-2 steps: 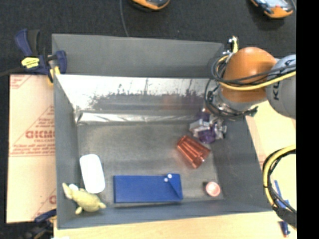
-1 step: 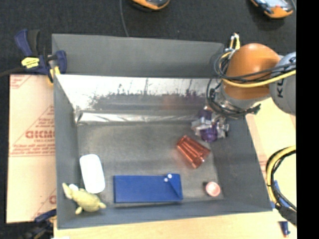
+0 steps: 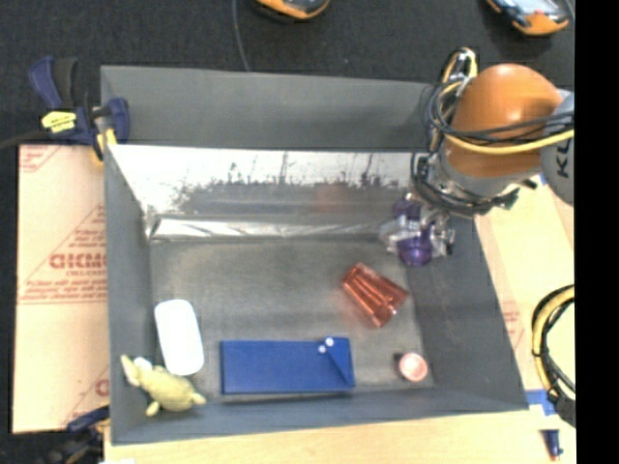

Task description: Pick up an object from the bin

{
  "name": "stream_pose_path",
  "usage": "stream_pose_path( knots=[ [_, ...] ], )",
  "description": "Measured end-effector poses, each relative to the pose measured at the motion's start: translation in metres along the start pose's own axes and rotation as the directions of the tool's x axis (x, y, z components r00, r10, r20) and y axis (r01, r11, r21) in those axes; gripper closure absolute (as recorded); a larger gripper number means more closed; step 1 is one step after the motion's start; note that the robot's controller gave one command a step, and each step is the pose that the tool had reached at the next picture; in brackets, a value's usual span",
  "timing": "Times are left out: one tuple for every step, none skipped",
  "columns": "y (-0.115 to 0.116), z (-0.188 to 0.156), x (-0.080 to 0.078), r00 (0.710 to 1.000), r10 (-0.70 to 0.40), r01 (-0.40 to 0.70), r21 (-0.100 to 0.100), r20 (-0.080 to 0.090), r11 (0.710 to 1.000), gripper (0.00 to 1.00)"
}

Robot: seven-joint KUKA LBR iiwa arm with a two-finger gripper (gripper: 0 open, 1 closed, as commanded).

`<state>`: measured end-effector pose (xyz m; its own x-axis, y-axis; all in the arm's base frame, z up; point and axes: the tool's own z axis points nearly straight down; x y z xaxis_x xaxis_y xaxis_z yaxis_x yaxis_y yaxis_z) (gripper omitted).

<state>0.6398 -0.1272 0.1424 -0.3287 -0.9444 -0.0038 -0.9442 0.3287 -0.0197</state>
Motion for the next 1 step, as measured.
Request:
stream_pose_path(
  knots=[
    [-0.0030, -0.0327, -0.0002, 1.000, 0.003, -0.003, 0.010, 0.002, 1.000, 1.00]
  ],
)
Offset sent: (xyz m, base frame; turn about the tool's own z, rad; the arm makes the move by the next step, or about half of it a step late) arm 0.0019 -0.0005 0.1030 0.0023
